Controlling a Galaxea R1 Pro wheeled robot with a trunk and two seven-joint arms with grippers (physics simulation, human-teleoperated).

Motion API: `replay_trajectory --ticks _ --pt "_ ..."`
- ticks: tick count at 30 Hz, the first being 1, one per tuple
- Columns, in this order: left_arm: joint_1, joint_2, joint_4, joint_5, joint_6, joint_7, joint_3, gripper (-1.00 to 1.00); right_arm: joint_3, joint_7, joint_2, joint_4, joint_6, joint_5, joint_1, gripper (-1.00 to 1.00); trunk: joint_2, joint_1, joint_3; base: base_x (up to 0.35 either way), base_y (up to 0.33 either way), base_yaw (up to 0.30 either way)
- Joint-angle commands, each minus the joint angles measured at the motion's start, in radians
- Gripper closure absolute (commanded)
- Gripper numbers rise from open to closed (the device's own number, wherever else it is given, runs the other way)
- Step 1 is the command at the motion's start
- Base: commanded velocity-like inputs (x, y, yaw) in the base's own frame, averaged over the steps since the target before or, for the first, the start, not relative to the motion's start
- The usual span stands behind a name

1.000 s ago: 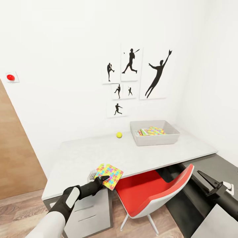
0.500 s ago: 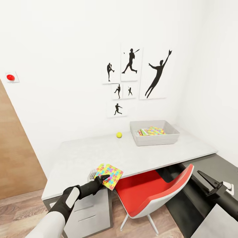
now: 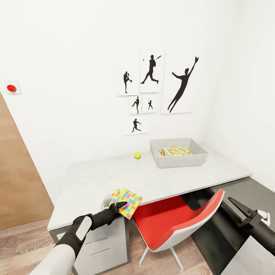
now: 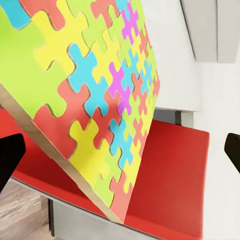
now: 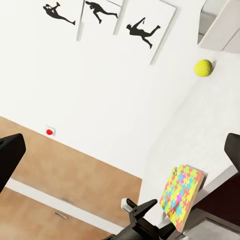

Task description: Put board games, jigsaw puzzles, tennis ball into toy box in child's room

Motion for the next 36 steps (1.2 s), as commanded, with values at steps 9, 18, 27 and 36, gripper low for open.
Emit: replay_trajectory --ticks 9,18,27,36 --pt "-0.001 -0.001 0.0 0.001 0.007 -0.003 0.006 -1.0 -0.001 0.0 0.0 0.0 0.005 -0.001 -0.001 -1.0 -0.001 0.0 -0.001 0.0 0.0 0.0" --pt "-0.001 -0.001 0.0 0.002 0.006 -0.001 0.006 -1.0 0.0 -0.003 0.001 0.0 0.004 -0.001 -0.001 -1.0 -0.001 0.0 -0.001 0.097 0.036 0.0" --pt "-0.001 -0.001 0.0 0.001 0.005 -0.001 0.006 -1.0 0.0 -0.009 0.001 0.0 0.004 -0.002 -0.001 -1.0 -0.001 0.0 -0.001 0.024 0.008 0.0" --pt "-0.001 -0.001 0.0 0.002 0.005 -0.001 0.006 -1.0 0.0 -0.009 0.001 0.0 0.004 -0.002 -0.001 -1.0 -0.001 0.0 -0.001 0.001 0.0 0.0"
